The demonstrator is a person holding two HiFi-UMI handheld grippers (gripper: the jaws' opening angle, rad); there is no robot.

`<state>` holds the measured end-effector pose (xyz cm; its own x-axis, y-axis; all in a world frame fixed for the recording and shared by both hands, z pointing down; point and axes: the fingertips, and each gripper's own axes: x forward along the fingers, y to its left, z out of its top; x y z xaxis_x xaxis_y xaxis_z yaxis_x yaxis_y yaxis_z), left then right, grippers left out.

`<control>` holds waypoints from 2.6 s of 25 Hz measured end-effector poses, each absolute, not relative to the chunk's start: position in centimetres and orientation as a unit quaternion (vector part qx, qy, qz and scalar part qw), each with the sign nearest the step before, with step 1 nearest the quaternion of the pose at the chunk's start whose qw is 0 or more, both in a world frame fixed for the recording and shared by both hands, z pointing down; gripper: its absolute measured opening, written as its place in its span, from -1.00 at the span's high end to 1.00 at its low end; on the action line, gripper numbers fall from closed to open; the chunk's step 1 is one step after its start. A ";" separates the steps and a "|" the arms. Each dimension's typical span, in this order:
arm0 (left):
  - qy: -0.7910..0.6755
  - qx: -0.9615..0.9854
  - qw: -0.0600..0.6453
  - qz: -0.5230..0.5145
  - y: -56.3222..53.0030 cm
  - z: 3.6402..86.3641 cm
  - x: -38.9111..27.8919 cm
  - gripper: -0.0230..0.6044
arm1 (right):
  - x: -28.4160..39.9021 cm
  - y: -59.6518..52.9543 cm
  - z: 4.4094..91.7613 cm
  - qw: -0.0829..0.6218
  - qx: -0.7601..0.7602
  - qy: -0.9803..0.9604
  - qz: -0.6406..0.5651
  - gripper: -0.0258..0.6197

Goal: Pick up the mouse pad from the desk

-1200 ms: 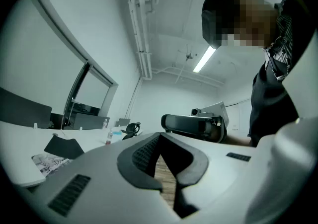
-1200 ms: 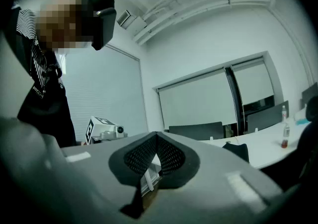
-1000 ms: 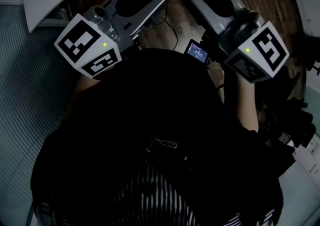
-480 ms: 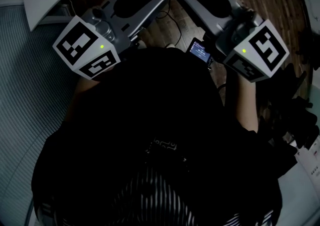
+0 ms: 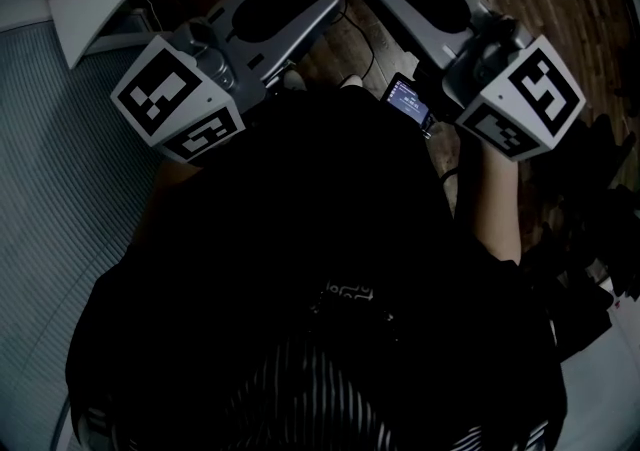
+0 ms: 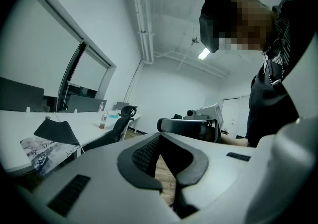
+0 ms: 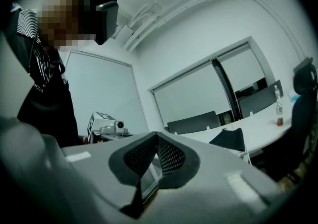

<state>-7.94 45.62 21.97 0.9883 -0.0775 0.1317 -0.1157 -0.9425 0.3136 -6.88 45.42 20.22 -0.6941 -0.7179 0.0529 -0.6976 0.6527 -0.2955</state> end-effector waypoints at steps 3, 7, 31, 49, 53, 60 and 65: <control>-0.038 0.984 0.164 0.060 46.1 22.8 -7.4 0.90 | -5.6 45.8 20.9 0.043 -0.402 0.902 -0.150 0.92; -0.030 0.983 0.169 0.061 46.9 23.4 -5.5 0.90 | -2.3 47.2 21.6 0.057 -0.421 0.891 -0.156 0.92; 0.091 0.981 0.167 0.034 37.3 20.5 -1.3 0.90 | 1.2 39.7 17.3 0.040 -0.544 0.829 -0.124 0.92; 0.025 0.981 0.190 0.001 21.4 21.4 -11.1 0.90 | -9.9 22.5 17.6 -0.014 -0.473 0.870 -0.139 0.92; 0.010 0.982 0.190 -0.005 19.5 21.5 -13.2 0.90 | -12.0 20.3 17.7 -0.018 -0.460 0.877 -0.137 0.92; -0.019 0.981 0.192 -0.017 17.3 21.2 -15.7 0.91 | -14.6 17.8 17.2 -0.028 -0.430 0.892 -0.135 0.92; -0.043 0.979 0.197 -0.015 16.5 21.8 -16.5 0.90 | -15.2 16.6 17.5 -0.027 -0.410 0.901 -0.139 0.92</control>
